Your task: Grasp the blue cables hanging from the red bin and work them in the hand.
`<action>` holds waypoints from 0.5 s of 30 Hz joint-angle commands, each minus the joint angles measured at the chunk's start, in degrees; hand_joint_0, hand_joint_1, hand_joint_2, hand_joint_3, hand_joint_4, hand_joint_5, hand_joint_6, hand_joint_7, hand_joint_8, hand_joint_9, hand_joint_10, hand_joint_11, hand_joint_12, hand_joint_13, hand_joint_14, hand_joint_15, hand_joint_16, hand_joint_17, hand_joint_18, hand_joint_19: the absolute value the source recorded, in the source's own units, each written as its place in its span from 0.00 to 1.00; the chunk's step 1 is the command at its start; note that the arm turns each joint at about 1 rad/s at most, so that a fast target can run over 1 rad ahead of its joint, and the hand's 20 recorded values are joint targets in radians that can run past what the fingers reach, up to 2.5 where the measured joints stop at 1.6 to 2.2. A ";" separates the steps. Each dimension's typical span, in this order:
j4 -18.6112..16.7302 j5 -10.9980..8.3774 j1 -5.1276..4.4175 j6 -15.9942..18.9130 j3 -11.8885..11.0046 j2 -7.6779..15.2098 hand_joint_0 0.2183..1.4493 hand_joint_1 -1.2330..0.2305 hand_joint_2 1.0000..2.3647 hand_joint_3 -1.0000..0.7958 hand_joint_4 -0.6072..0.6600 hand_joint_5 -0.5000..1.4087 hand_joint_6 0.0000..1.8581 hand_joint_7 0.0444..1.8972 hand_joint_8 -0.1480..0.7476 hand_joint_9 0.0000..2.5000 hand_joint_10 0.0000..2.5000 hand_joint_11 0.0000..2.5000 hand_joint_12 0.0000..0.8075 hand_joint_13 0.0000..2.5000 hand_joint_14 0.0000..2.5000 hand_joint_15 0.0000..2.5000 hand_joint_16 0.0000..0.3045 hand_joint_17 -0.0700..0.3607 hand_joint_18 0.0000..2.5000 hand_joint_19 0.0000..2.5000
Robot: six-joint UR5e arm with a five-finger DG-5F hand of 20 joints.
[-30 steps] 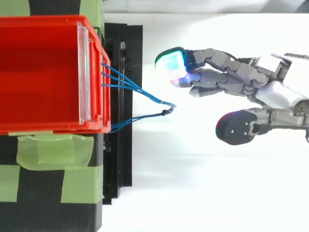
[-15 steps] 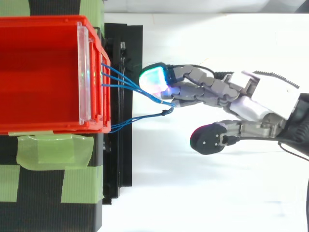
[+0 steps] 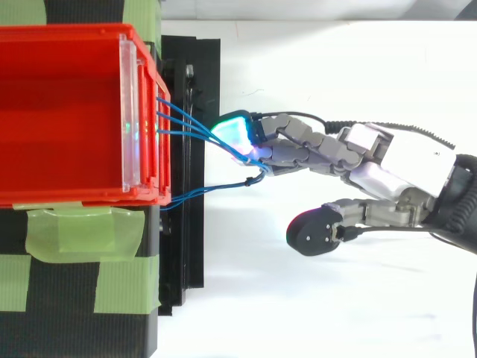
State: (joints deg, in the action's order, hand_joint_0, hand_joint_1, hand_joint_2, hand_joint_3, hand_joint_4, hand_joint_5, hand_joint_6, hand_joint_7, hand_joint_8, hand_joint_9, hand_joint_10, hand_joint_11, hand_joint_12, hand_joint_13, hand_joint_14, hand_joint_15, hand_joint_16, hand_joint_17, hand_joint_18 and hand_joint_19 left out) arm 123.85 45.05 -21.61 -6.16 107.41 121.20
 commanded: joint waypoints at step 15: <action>1.66 -1.19 -1.42 -4.83 -4.40 0.00 0.44 0.44 0.00 0.00 0.68 0.22 0.01 0.43 0.49 0.05 0.00 0.06 0.47 0.08 0.00 0.13 0.18 0.45 0.07 0.21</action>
State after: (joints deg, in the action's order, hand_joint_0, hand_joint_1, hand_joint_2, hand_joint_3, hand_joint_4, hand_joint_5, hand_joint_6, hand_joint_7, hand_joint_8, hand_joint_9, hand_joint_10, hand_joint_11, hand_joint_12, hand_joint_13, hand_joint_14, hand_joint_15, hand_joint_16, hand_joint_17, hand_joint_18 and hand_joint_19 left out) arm 125.31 43.89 -23.01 -10.84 103.20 121.19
